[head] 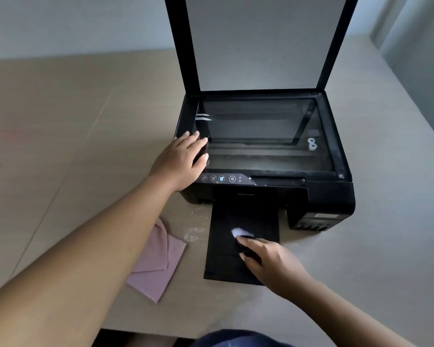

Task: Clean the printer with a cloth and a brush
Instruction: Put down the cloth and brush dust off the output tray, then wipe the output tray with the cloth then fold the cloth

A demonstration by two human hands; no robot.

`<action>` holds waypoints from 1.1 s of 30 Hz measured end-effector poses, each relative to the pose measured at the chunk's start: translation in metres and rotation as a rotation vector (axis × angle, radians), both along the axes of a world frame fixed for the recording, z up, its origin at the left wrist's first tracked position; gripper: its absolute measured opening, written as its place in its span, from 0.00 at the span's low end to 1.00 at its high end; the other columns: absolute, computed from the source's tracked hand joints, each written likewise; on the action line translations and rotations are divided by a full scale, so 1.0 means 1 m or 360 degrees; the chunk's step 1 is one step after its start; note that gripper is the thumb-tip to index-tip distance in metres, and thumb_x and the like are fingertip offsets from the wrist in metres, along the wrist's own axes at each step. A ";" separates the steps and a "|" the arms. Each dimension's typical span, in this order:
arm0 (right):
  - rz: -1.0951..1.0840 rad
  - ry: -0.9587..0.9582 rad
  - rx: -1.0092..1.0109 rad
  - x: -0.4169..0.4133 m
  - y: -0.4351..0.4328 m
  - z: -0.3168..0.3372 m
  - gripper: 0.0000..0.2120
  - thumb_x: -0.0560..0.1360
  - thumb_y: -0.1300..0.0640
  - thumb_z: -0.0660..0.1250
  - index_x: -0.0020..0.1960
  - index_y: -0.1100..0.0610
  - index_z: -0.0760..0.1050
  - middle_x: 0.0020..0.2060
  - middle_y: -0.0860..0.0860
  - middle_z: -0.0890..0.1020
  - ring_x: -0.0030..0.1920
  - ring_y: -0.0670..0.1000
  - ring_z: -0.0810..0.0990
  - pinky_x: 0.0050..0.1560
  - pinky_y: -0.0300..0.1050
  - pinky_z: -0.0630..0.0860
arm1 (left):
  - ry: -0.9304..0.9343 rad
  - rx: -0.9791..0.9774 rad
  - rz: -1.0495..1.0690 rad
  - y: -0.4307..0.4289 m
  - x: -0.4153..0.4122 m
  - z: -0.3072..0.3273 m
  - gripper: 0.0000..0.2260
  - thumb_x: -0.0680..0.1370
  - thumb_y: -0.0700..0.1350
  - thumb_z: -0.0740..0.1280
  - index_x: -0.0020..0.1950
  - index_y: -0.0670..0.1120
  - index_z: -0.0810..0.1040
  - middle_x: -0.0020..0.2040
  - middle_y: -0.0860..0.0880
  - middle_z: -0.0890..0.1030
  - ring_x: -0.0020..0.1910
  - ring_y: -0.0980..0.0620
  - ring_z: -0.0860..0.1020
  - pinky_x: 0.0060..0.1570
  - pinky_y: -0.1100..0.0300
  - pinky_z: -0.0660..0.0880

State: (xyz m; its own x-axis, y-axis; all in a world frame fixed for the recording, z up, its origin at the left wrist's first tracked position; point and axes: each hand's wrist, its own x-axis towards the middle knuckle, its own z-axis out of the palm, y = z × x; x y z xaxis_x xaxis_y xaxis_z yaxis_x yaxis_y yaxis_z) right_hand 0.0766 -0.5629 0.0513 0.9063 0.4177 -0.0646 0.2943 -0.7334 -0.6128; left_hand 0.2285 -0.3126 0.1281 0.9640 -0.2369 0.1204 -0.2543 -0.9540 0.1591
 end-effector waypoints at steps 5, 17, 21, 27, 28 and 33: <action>-0.0105 -0.0077 -0.0008 0.013 0.009 0.001 0.18 0.75 0.49 0.62 0.65 0.41 0.72 0.51 0.43 0.82 0.46 0.48 0.80 0.40 0.43 0.76 | -0.0139 0.0027 0.0052 0.032 -0.026 -0.003 0.25 0.80 0.56 0.54 0.74 0.48 0.66 0.72 0.42 0.69 0.71 0.40 0.66 0.70 0.46 0.63; 0.0227 -0.0028 -0.0074 0.050 0.129 -0.005 0.20 0.77 0.57 0.60 0.68 0.48 0.69 0.56 0.48 0.78 0.50 0.54 0.79 0.41 0.51 0.78 | 0.0053 -0.0253 0.0758 0.129 -0.131 -0.068 0.27 0.76 0.56 0.56 0.69 0.41 0.71 0.67 0.41 0.74 0.67 0.41 0.70 0.64 0.47 0.71; 0.0188 0.0166 -0.0120 0.067 0.178 -0.020 0.20 0.77 0.59 0.58 0.68 0.48 0.69 0.58 0.50 0.77 0.54 0.52 0.77 0.48 0.49 0.77 | 0.0226 -0.0216 0.0889 0.155 -0.172 -0.098 0.28 0.76 0.57 0.56 0.68 0.40 0.72 0.67 0.39 0.74 0.67 0.39 0.70 0.64 0.47 0.70; 0.0195 0.0413 -0.0105 0.085 0.228 -0.016 0.28 0.79 0.58 0.57 0.76 0.46 0.53 0.67 0.49 0.65 0.62 0.50 0.69 0.60 0.44 0.67 | 0.0355 -0.0164 0.0907 0.192 -0.205 -0.128 0.30 0.77 0.60 0.52 0.71 0.41 0.70 0.71 0.41 0.70 0.70 0.42 0.67 0.71 0.54 0.59; 0.0211 0.0347 -0.0207 0.082 0.232 -0.018 0.26 0.79 0.55 0.57 0.76 0.48 0.55 0.68 0.50 0.64 0.65 0.53 0.67 0.62 0.46 0.66 | 0.0353 -0.0185 0.0918 0.199 -0.207 -0.130 0.31 0.77 0.61 0.52 0.71 0.42 0.69 0.72 0.42 0.70 0.71 0.43 0.66 0.71 0.54 0.58; 0.0398 0.0306 -0.0497 0.053 0.260 -0.021 0.31 0.72 0.40 0.63 0.72 0.45 0.59 0.71 0.51 0.61 0.69 0.58 0.61 0.66 0.51 0.63 | 0.0368 -0.0227 0.0792 0.217 -0.202 -0.138 0.29 0.78 0.60 0.51 0.72 0.45 0.69 0.73 0.45 0.69 0.72 0.43 0.64 0.72 0.49 0.60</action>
